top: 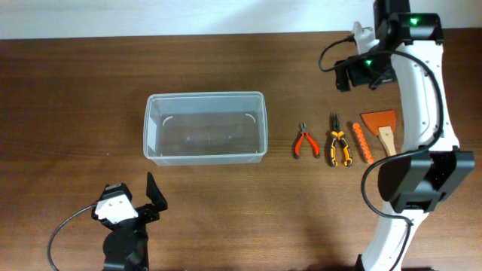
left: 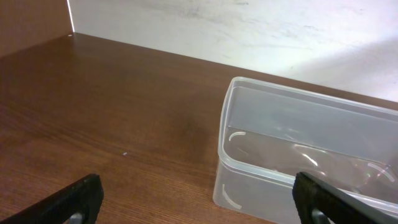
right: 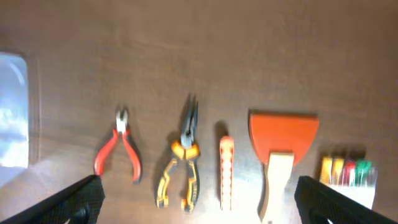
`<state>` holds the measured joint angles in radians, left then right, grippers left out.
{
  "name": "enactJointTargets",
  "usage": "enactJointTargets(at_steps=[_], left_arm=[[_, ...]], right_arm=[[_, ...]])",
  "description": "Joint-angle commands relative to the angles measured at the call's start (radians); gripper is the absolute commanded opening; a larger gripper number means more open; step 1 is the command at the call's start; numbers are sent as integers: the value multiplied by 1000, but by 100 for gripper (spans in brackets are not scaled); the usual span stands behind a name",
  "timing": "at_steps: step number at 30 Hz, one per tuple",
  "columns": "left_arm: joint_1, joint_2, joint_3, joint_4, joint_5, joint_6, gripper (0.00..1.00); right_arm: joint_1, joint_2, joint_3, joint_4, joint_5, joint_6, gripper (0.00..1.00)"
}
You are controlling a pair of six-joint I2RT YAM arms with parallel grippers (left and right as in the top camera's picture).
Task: Pack container
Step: 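Move the right gripper over the orange-black long-nose pliers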
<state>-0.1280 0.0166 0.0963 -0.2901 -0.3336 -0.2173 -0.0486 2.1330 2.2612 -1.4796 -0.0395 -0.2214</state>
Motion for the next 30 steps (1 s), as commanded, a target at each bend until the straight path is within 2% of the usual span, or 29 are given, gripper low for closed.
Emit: enactJointTargets(at_steps=[1, 16, 24, 30], left_arm=[[-3, -5, -3, -2, -3, 9, 99], [-3, -5, -3, -2, -3, 9, 99], [-3, -5, -3, -2, -3, 9, 99], [-3, -5, -3, -2, -3, 9, 99]], right_arm=[[-14, 15, 20, -53, -10, -10, 98], [-11, 10, 19, -109, -32, 20, 98], [-11, -97, 19, -209, -30, 79, 99], [-11, -256, 14, -219, -16, 108, 98]])
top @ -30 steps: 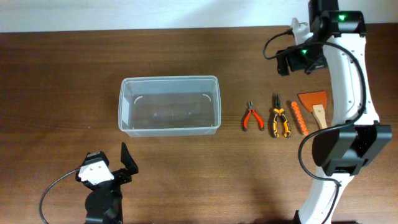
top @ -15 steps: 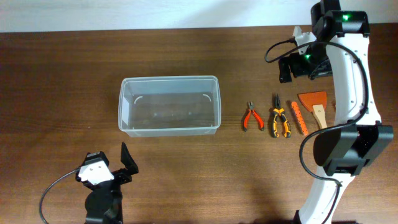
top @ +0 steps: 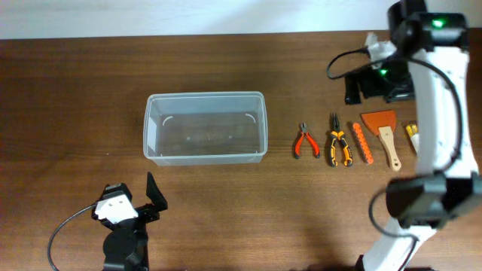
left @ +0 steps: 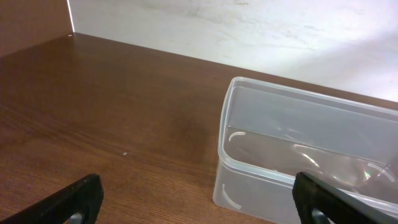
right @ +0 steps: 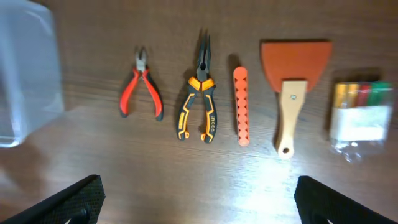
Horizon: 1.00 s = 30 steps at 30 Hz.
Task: Pack container
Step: 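Move the right gripper over the orange-black long-nose pliers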
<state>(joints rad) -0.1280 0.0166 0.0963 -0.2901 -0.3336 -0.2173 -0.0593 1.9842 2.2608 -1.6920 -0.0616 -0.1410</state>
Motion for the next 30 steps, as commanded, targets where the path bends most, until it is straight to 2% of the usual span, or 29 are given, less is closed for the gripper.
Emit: enactJointTargets(at_steps=[1, 4, 7, 13, 17, 22, 24, 25, 26, 30], left_arm=[[-3, -5, -3, -2, -3, 9, 99], [-3, -5, -3, -2, -3, 9, 99], [-3, -5, -3, -2, -3, 9, 99], [-3, -5, -3, -2, -4, 9, 99], [-3, -5, -3, -2, -3, 9, 99], [-3, -5, -3, -2, -3, 9, 99], [-3, -5, -3, -2, -3, 9, 99], [-3, -5, -3, -2, -3, 9, 99], [-3, -5, -3, -2, -3, 9, 99], [-3, -5, -3, -2, -3, 9, 99]], right_arm=[[0, -126, -1, -6, 6, 27, 98], [0, -177, -85, -3, 6, 27, 98], [0, -263, -244, 54, 19, 50, 98], [-10, -456, -637, 304, 24, 83, 98], [-41, -423, -791, 462, 16, 94, 98], [-63, -348, -816, 565, 17, 98, 98], [-69, -322, -816, 597, 18, 94, 91], [-69, -309, -816, 611, 17, 93, 83], [-69, -286, -816, 630, 17, 93, 68], [-65, -235, -816, 634, 16, 93, 67]])
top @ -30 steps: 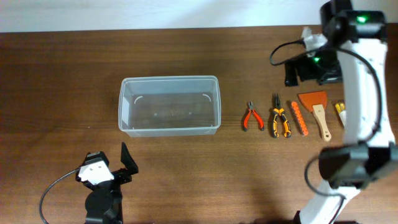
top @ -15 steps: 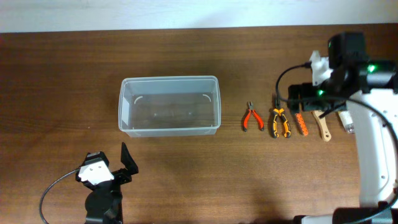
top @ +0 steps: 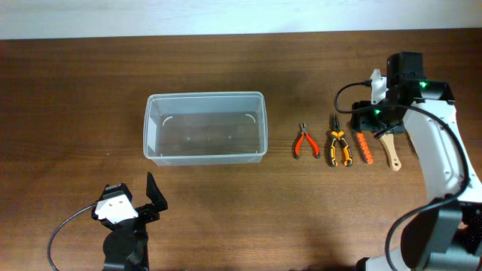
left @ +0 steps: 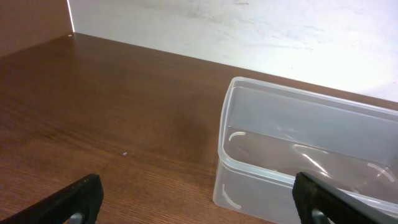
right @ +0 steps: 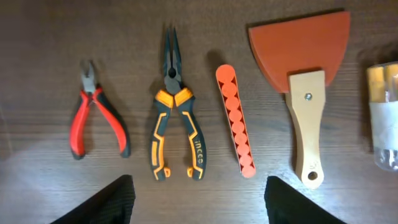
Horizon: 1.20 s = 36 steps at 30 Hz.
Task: Pack container
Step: 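Move the right gripper over the orange-black long-nose pliers, then lower the right gripper and grasp the orange-black pliers handles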
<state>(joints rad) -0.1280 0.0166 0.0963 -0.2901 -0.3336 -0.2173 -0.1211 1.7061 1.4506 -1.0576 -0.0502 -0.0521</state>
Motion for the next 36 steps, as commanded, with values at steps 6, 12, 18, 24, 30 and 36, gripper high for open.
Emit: enactJointTargets(at_steps=[6, 12, 18, 24, 30, 36], left_arm=[[-3, -5, -3, -2, -3, 9, 99], [-3, -5, -3, -2, -3, 9, 99], [-3, -5, -3, -2, -3, 9, 99], [-3, -5, -3, -2, -3, 9, 99], [-3, -5, -3, -2, -3, 9, 99], [-3, -5, -3, -2, -3, 9, 99]], right_arm=[[-3, 110, -14, -6, -2, -22, 62], [-2, 149, -21, -9, -10, -61, 61], [-2, 149, -58, 1, -10, -68, 59], [3, 149, -88, 26, -10, -68, 57], [41, 149, -124, 70, -10, -68, 57], [70, 169, -131, 92, -9, -68, 55]])
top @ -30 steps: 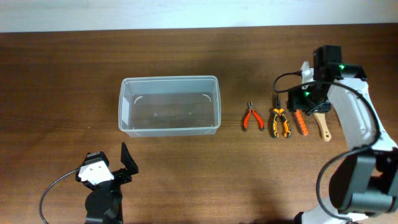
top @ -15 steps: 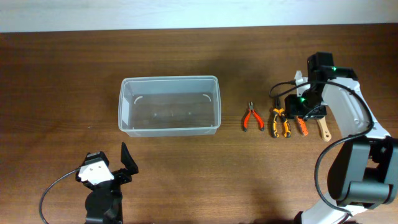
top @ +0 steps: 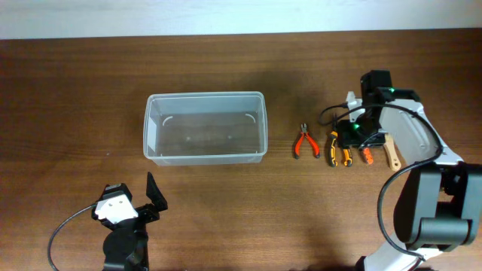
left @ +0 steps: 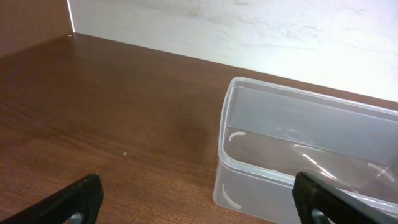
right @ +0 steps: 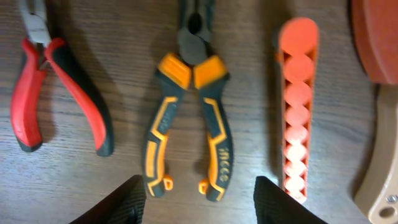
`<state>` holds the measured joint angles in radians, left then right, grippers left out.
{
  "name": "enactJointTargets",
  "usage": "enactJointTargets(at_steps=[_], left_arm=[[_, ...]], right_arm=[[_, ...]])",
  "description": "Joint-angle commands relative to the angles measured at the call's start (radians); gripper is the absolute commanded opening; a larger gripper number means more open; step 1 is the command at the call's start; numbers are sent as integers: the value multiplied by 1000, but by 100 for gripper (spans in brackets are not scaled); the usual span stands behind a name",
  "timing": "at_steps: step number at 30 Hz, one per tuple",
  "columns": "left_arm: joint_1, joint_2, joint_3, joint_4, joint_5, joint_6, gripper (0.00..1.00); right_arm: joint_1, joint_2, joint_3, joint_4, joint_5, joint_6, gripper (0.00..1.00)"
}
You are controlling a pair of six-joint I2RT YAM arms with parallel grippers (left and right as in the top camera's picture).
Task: Pack container
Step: 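Lower the right gripper and grasp the orange-black pliers handles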
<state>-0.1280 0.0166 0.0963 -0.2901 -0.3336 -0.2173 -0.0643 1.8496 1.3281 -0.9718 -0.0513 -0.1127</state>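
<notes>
The clear plastic container (top: 205,126) stands empty left of centre; the left wrist view shows its near corner (left: 298,155). To its right lie red pliers (top: 305,141), yellow-black long-nose pliers (right: 189,118), an orange bit strip (right: 297,106) and an orange scraper with a wooden handle (top: 392,153). My right gripper (right: 198,205) hangs open low over the yellow-black pliers, its fingers on either side of the handles, touching nothing. My left gripper (left: 198,202) rests open near the table's front edge, short of the container.
The brown wooden table (top: 75,90) carries everything. A white wall runs along its far edge (left: 249,31). The right arm (top: 407,135) covers part of the tool row in the overhead view.
My right gripper has dropped lower and shifted left, from above the whole tool row to close over the yellow-black pliers. Its fingers stand closer together. The left arm has not moved.
My right gripper was high at the back right, looking down on the tool row. It then stood nearer the tools at each moment, and now hangs just above the yellow-black pliers. The tools, the container and the left arm stayed where they were.
</notes>
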Motion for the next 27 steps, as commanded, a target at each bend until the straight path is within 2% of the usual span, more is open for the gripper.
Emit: enactJointTargets(at_steps=[1, 5, 27], left_arm=[[-3, -5, -3, -2, -3, 9, 99], [-3, -5, -3, -2, -3, 9, 99], [-3, -5, -3, -2, -3, 9, 99]], right_arm=[[13, 36, -9, 5, -8, -7, 53], [11, 77, -10, 3, 2, -7, 49], [9, 104, -10, 30, 63, -37, 48]])
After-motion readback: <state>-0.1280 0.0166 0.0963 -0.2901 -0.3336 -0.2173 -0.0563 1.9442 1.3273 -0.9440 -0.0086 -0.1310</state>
